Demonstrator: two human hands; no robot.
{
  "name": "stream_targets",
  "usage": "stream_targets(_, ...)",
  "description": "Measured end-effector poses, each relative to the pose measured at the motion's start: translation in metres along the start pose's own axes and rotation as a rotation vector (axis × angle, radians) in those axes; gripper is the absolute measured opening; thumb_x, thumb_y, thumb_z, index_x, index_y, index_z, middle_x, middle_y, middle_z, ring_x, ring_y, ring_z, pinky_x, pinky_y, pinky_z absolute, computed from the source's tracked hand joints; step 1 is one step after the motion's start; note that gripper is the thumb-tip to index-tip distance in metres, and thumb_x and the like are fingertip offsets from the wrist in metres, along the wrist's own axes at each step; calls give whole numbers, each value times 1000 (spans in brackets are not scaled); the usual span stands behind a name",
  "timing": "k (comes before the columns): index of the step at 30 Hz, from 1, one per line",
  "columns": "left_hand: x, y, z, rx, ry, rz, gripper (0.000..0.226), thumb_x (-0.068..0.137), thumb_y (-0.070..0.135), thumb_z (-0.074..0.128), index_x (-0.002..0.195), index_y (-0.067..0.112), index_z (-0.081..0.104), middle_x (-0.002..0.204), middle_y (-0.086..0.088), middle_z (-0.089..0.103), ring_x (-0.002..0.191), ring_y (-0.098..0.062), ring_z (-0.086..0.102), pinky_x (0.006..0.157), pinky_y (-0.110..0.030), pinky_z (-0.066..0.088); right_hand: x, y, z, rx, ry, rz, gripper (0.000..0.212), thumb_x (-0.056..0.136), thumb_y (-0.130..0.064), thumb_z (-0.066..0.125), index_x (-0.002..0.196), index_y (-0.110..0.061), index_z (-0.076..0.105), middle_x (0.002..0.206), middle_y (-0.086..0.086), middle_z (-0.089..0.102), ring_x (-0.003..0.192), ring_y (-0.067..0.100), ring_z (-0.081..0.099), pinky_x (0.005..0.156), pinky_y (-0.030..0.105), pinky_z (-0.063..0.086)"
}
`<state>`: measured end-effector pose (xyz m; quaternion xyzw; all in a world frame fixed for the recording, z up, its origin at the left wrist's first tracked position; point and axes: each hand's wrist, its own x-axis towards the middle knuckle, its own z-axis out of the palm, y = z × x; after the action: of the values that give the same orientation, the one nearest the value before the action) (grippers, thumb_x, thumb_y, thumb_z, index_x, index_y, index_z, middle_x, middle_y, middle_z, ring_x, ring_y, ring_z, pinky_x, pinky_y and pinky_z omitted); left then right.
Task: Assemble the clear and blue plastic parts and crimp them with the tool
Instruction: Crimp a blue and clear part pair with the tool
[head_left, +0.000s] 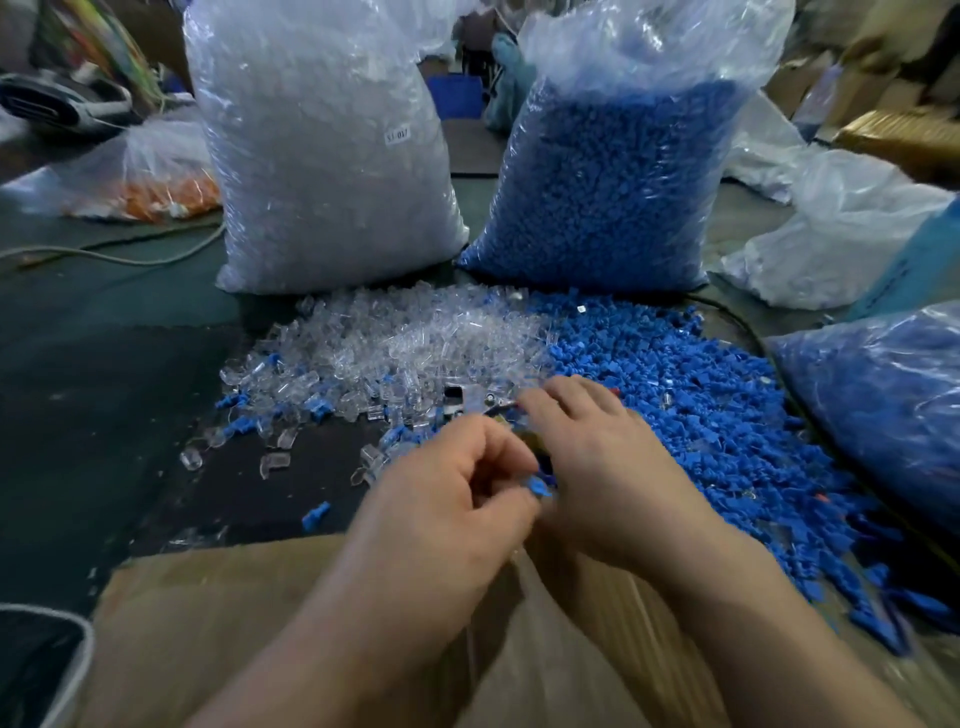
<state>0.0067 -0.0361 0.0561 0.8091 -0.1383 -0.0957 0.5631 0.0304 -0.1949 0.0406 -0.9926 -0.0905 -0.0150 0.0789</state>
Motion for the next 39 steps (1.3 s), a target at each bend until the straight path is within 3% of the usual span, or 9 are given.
stream_targets(3,3,-26,-25,-37,157,-59,31,87,11,71,84,41,65,62,5,66,52,-8,57,53,-29,52,8,13,7,-63,-113,43,84,88,-53,57,154,-29,11,163,0,7,150,24,7,120,45,15)
stream_targets(8,0,-57,-29,-318,253,-120,25,88,-5,68,84,20,69,60,-3,64,49,-15,59,46,-19,49,16,23,4,-128,-66,62,76,88,-53,57,150,-29,19,155,-2,22,142,22,24,111,48,26)
stream_targets(12,2,-60,-29,-357,227,-106,31,89,-3,66,79,27,70,63,-10,65,48,-19,60,44,-18,48,27,26,-2,-237,-82,30,62,85,-48,60,138,-32,33,135,-3,43,123,25,40,96,49,33)
stream_targets(16,2,-61,-31,-501,249,-124,19,88,-8,65,93,11,67,66,-11,64,50,-21,59,45,-23,51,32,19,-4,-275,-114,22,59,76,-49,63,128,-29,44,112,0,47,105,24,44,90,44,33)
stream_targets(21,1,-66,-38,-532,233,-144,20,85,2,69,81,22,73,70,-13,68,58,-22,64,51,-27,56,22,8,-7,-259,-3,100,32,77,-49,42,99,-27,51,83,-4,45,93,23,46,85,40,33)
stream_targets(24,1,-66,-36,-623,223,-169,10,78,12,72,83,21,71,70,-15,66,53,-24,60,48,-36,54,3,4,-12,-70,73,107,46,72,-50,38,111,-29,50,95,-7,46,94,18,42,85,38,37)
stream_targets(28,2,-67,-35,-591,246,-142,21,68,25,72,89,24,71,74,-15,68,55,-25,60,53,-36,52,-22,-3,-15,200,101,17,53,71,-54,35,121,-38,42,100,-19,41,88,5,47,70,30,42)
stream_targets(35,1,-69,-35,-453,269,-21,13,71,26,68,84,28,71,72,-11,70,58,-22,65,52,-27,55,-29,8,-13,179,20,-129,58,73,-55,40,129,-41,42,115,-25,44,102,1,49,85,26,46)
stream_targets(39,0,-72,-34,-450,268,5,22,71,34,76,91,25,71,75,-14,70,58,-24,65,51,-31,55,-28,11,-13,171,6,-140,63,70,-55,38,131,-42,42,117,-26,43,104,-1,46,82,15,37)
